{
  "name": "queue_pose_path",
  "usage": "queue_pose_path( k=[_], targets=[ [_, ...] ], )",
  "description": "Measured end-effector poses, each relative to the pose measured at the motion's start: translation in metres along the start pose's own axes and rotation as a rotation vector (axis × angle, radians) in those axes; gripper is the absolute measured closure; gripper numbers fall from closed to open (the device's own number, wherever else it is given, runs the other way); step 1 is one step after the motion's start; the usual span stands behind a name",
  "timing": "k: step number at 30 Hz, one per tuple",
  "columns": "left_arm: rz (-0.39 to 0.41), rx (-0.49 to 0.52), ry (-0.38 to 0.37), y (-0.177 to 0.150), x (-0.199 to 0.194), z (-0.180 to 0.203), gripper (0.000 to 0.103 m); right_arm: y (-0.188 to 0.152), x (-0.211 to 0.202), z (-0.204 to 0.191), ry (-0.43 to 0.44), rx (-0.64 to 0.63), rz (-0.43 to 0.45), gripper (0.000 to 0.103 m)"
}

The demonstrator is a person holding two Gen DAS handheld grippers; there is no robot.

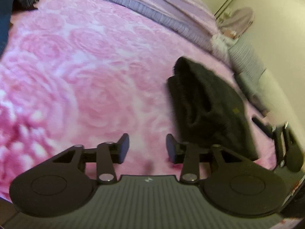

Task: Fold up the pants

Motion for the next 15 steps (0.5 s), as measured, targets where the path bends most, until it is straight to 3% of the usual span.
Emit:
queue_pose_path(
  k=[4, 8, 12, 15],
  targets=[
    [0.005, -0.064, -0.107, 0.012, -0.003, 0.018, 0.035, -0.022, -0.044, 0.039, 0.076, 0.331, 0.061, 0.023],
    [-0.007, -0.120, -0.185, 0.025, 0.009, 0.036, 0.021, -0.075, -0.062, 0.100, 0.042, 0.813, 0.060, 0.023],
    [-0.070, -0.194, -0.232, 0.022, 0.035, 0.047, 0.021, -0.160, -0.068, 0.153, -0.028, 1.393, 0.063, 0.023],
    [-0.137, -0.222, -0.247, 0.011, 0.057, 0.054, 0.020, -0.205, -0.055, 0.158, 0.071, 1.722, 0.071, 0.023]
  ],
)
Point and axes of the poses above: each gripper's, at about its wrist camera, not at the fingertips, and x roughly the way its jaws point, z to its right, y to its top, the point moved 7 cm from there along x, roughly the way its jaws point, and after that the axes turned 11 degrees about y, right-handed, at the moved point
